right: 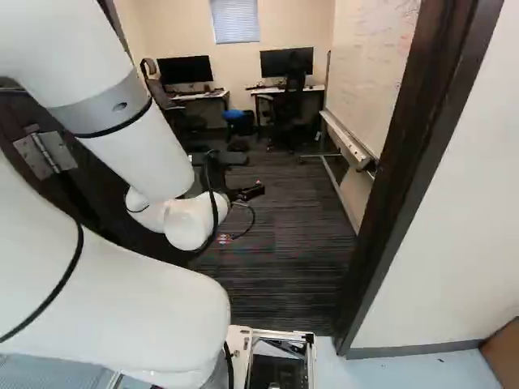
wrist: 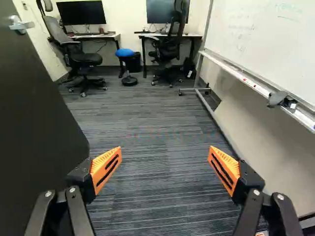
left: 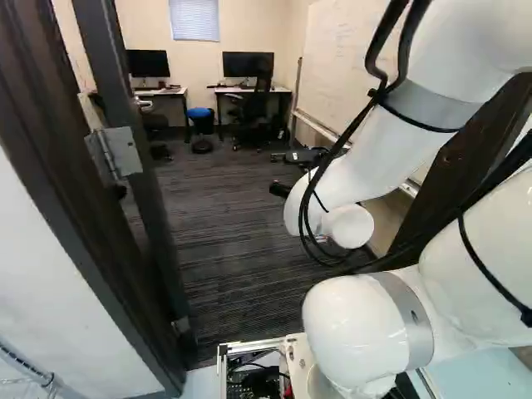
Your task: Open the door and move inside
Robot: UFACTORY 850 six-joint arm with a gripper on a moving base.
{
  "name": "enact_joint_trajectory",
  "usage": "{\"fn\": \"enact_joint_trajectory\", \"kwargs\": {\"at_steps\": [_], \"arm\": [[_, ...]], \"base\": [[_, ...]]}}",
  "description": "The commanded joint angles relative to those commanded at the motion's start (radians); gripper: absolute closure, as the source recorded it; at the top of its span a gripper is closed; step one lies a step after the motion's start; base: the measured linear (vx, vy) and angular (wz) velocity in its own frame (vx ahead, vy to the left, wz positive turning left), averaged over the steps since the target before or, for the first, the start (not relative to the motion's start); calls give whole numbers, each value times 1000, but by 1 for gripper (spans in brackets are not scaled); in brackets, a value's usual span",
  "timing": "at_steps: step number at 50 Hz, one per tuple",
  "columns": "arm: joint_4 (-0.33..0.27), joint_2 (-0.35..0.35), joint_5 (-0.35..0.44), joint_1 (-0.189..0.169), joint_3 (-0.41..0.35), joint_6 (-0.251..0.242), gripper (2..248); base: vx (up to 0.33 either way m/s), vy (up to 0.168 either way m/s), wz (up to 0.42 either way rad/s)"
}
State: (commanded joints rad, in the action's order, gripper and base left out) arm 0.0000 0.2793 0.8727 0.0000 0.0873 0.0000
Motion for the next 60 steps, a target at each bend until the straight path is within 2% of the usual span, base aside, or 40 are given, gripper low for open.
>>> {"fn": "enact_joint_trajectory", "kwargs": {"at_steps": [25, 60], "arm": [[0, 0, 0, 0, 0, 0, 3], [0, 0, 0, 0, 0, 0, 3]], "base": [[145, -42, -46], [167, -2, -13]]}}
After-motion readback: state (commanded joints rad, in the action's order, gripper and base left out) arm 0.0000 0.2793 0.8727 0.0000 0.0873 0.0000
